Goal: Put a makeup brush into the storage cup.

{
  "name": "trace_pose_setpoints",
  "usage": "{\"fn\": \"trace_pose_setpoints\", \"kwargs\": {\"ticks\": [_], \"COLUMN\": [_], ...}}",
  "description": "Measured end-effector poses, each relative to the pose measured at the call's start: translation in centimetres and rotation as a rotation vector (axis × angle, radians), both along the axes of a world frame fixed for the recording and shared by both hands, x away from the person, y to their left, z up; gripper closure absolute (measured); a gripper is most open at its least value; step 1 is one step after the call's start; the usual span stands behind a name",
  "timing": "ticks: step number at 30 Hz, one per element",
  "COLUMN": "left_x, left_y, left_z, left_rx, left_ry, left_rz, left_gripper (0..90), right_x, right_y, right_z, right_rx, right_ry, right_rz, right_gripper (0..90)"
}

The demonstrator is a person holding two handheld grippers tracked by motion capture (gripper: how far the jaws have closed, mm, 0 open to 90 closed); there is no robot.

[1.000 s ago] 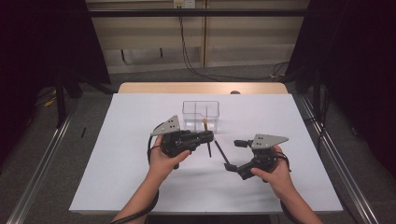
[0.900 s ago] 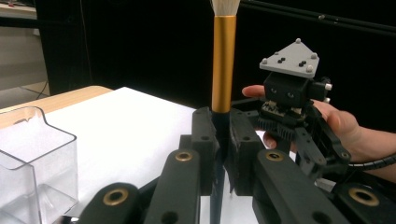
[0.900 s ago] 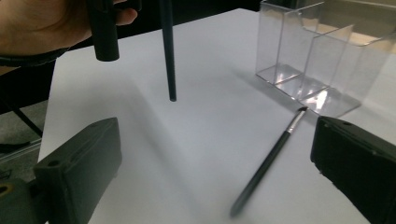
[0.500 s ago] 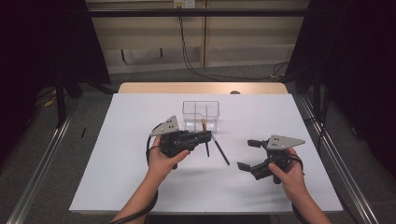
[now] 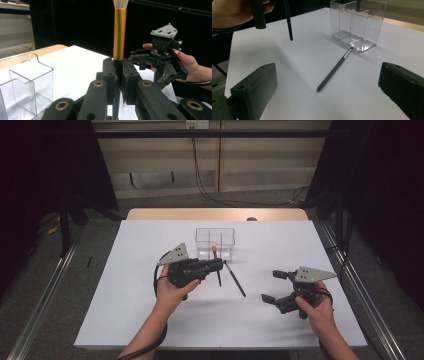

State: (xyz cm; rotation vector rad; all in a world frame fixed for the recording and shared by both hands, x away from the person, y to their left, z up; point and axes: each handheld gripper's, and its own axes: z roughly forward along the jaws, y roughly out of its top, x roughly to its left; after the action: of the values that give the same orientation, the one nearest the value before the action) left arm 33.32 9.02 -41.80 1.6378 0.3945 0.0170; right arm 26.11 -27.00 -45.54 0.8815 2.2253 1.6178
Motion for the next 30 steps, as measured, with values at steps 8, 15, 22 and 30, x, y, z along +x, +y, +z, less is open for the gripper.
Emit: {"fn": "trace_pose_setpoints", "kwargs": {"ticks": [8,15,22,30], "left_x": [0.0,0.2,0.5,0.9], "left_y": [0.3,0.6,0.8,0.7], "left_z": [0.0,0.0,0.0,0.1], "left_rx": [-0.002,0.005,0.011,0.027], "left_ry": [0.001,0.000,0.001,0.003], "left_rz": [0.015,0.030,0.039,0.047], "left_gripper": [83.4,83.4,83.4,83.4], "right_x": [-0.5,-1.0,-1.5,-2.1], "right_y": [-1.3,-2.0,-2.6,-3.4], "right_z": [-0.1,-0.2,-0.4,-0.6], "right_rx": [-0.008,-0.009,-0.013,-0.001], "right_ry": [-0.003,-0.006,-0.012,-0.017], "right_rz": [-0.023,-0.039,-0.055,-0.079], "right_gripper": [1.5,1.5,1.5,1.5]}}
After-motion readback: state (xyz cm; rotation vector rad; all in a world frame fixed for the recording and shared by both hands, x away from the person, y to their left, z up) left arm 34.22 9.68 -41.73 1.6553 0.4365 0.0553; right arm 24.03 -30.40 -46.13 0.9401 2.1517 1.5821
